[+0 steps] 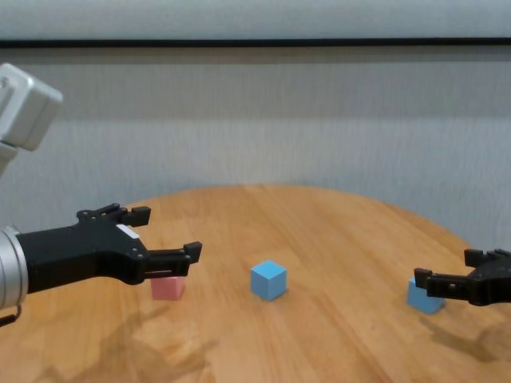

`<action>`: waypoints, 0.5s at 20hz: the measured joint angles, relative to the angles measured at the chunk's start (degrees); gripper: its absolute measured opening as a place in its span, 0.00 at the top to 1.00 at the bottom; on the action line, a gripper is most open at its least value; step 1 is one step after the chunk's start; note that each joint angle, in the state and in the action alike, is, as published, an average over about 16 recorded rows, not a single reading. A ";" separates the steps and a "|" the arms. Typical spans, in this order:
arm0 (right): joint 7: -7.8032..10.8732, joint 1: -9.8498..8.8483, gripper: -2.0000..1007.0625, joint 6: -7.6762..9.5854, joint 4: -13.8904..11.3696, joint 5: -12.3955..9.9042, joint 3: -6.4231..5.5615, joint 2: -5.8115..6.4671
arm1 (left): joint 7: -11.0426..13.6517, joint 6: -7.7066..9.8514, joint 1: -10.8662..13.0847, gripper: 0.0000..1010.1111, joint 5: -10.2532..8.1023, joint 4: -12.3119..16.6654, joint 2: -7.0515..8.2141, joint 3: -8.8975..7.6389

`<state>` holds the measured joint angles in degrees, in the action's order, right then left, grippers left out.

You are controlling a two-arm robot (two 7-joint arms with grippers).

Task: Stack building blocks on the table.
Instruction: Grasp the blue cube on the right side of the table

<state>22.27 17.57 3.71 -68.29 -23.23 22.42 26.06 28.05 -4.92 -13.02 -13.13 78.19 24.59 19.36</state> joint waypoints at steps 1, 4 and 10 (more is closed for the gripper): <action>0.14 0.15 0.00 0.13 0.30 0.10 -0.04 -0.14 | 0.00 0.00 0.00 0.01 0.00 0.00 0.00 0.00; 0.48 0.54 0.00 0.50 1.13 0.39 -0.21 -0.55 | 0.00 0.00 0.00 0.01 0.00 0.00 0.00 0.00; 1.01 0.99 0.00 1.10 2.30 0.84 -0.75 -1.33 | 0.00 0.00 0.00 0.01 0.00 0.00 0.00 0.00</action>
<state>23.28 18.56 4.81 -65.98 -22.40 21.68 24.72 28.05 -4.92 -13.02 -13.13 78.19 24.59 19.36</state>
